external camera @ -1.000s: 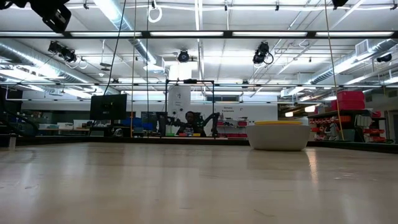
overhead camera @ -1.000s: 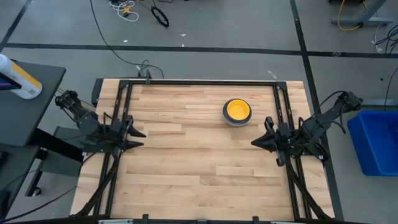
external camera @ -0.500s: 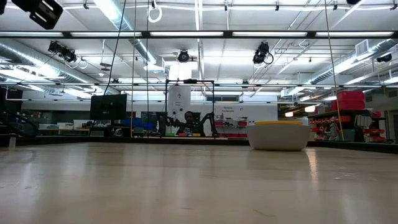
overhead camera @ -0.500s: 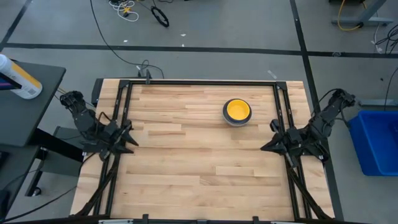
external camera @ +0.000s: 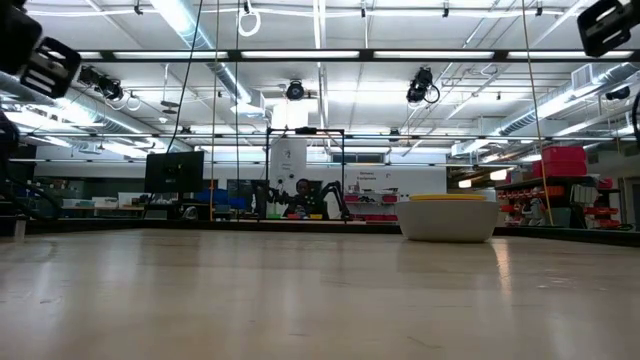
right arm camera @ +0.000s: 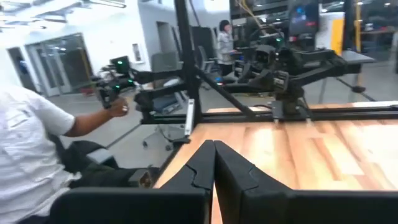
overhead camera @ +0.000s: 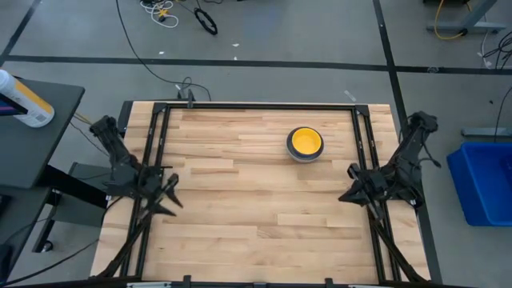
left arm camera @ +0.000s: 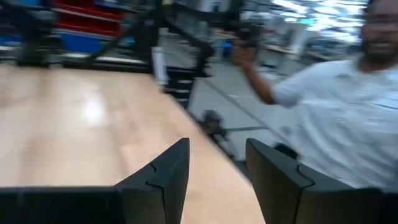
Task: Nest bowls inside each other
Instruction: Return to Home Position
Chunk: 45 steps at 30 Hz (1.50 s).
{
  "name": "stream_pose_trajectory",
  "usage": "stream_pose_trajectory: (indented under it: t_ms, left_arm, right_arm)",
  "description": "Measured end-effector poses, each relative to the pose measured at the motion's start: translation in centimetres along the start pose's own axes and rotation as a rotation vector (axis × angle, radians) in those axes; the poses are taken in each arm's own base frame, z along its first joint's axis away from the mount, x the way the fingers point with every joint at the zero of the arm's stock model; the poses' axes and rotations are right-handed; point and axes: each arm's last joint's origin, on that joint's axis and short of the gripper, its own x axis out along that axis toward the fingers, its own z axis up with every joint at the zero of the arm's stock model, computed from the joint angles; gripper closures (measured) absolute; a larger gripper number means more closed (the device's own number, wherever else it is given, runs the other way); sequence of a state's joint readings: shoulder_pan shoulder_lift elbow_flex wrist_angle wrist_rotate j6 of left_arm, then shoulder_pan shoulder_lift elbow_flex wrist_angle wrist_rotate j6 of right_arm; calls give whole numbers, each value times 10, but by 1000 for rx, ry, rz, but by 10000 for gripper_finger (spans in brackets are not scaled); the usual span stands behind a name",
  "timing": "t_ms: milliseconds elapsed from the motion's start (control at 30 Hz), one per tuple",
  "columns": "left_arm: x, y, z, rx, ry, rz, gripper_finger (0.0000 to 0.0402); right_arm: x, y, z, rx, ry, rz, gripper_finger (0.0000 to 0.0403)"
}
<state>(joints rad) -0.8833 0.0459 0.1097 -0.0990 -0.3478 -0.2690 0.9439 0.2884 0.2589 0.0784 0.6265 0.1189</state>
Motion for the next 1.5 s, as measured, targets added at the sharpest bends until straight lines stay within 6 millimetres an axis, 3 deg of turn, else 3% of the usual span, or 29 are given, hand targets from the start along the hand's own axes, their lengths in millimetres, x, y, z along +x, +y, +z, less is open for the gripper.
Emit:
stream_pose_trajectory:
  t_ms: [267, 433, 533, 800, 1200, 1333, 1500]
  left_arm:
    - [-7, -12, 1, -27, -3, -212, 235]
    - [-2, -11, -18, 4, -89, -101, 235]
    - [0, -9, -19, 34, -87, -5, 235]
    - [4, 7, -11, 173, -145, 108, 235]
    - [5, 48, -5, 158, -127, 260, 235]
    - [4, 51, -3, 150, -111, 244, 235]
    - [3, 50, -2, 131, -95, 232, 235]
  right_arm:
    - [-6, 7, 0, -11, 2, 85, 390]
    - [-7, 9, 1, -23, -3, 95, 390]
    - [-8, 10, 0, -37, -3, 97, 390]
    - [-9, 11, 0, -48, 0, 116, 390]
    - [-9, 9, -4, -93, 28, 32, 390]
    - [-8, 4, -19, -118, 41, -117, 390]
    - [-8, -4, -60, -133, 61, -251, 390]
